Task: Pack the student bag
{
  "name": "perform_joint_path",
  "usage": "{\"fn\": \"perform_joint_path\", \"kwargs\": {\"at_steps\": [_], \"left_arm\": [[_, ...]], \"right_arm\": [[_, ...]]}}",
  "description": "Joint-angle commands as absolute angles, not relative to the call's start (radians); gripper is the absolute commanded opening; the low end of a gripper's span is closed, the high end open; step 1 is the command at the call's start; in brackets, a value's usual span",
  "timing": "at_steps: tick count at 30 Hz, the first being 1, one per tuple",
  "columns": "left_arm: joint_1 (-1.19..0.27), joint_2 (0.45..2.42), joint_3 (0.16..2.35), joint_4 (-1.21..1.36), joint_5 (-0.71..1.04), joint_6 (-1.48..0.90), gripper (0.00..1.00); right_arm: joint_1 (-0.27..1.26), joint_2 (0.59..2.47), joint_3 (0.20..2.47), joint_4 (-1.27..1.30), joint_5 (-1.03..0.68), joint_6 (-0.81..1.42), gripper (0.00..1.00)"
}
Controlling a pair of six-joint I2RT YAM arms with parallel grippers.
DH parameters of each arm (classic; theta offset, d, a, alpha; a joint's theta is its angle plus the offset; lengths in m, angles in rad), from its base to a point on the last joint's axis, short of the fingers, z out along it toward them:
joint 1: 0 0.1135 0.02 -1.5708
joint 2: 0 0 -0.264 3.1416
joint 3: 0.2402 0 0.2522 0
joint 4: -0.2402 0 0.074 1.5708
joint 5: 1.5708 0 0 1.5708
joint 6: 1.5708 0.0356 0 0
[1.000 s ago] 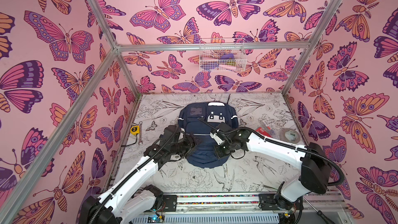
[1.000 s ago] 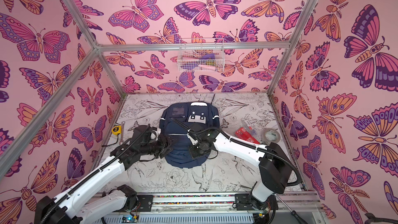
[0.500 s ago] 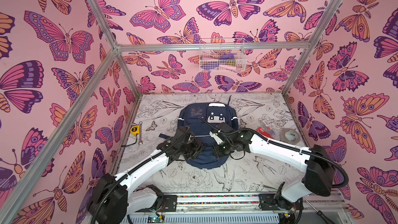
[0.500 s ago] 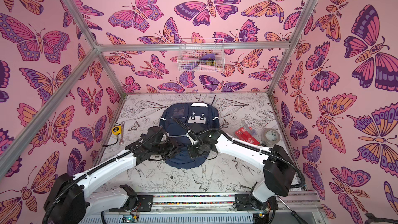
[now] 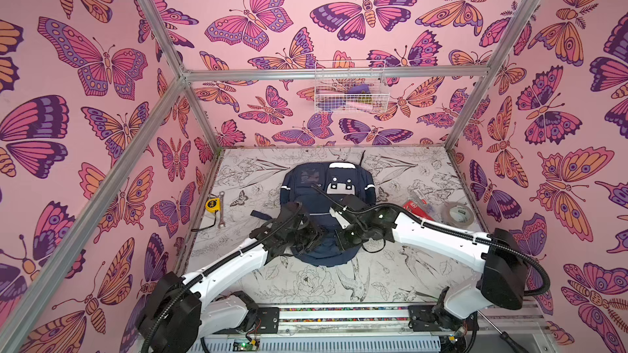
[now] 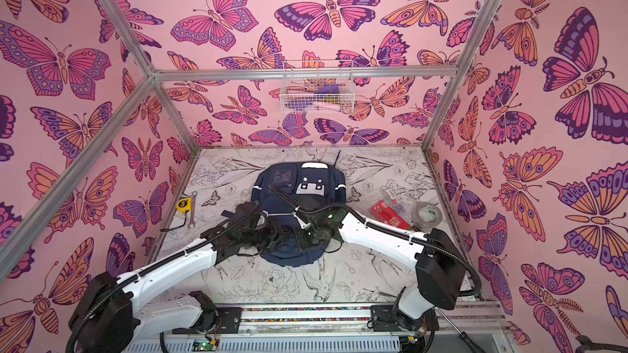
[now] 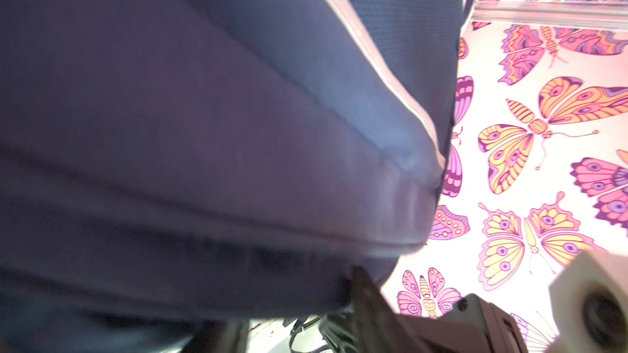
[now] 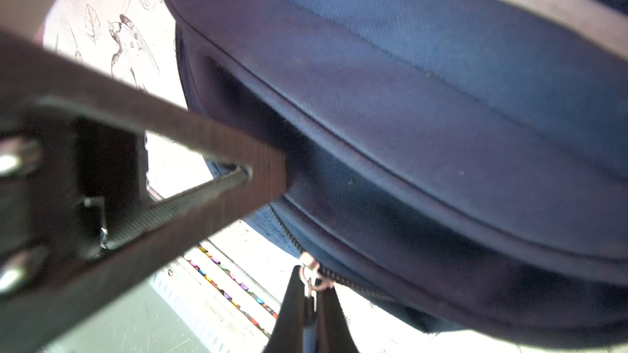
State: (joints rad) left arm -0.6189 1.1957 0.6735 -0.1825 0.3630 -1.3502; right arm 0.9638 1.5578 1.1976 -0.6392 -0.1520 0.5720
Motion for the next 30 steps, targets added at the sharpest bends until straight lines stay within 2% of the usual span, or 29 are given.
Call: {"fn": "perform_joint_path", "kwargs": {"at_steps": [1, 3, 8, 19, 25, 30], "left_arm": [[-0.590, 1.215, 0.707, -0.188, 0.323, -1.331, 0.34], [-0.584, 1.215, 0.709, -0.198, 0.315, -1.313, 0.30], [-0.570, 1.189, 0.672, -0.227, 0.315, -1.282, 0.00], [-0.534, 1.097, 0.610, -0.324, 0.309, -1.183, 0.00], [-0.530, 1.086, 0.594, -0.337, 0.328, -1.154, 0.00], [-0.530, 1.086, 0.588, -0.339, 0.324, -1.123, 0.00]], "right_arm": [[0.982, 1.519, 1.204, -0.656, -0.151, 0.548, 0.00], [0.982, 1.508, 1.200, -0.680, -0.130, 0.544, 0.00], [0.969, 1.487, 1.219, -0.793, -0.012, 0.517, 0.00], [0.749, 1.465, 1.185, -0.873, 0.051, 0.418, 0.00], [0.613, 1.565, 1.229, -0.825, 0.182, 0.326, 0.00], [0.549, 1.661, 1.264, -0.684, 0.220, 0.264, 0.00]]}}
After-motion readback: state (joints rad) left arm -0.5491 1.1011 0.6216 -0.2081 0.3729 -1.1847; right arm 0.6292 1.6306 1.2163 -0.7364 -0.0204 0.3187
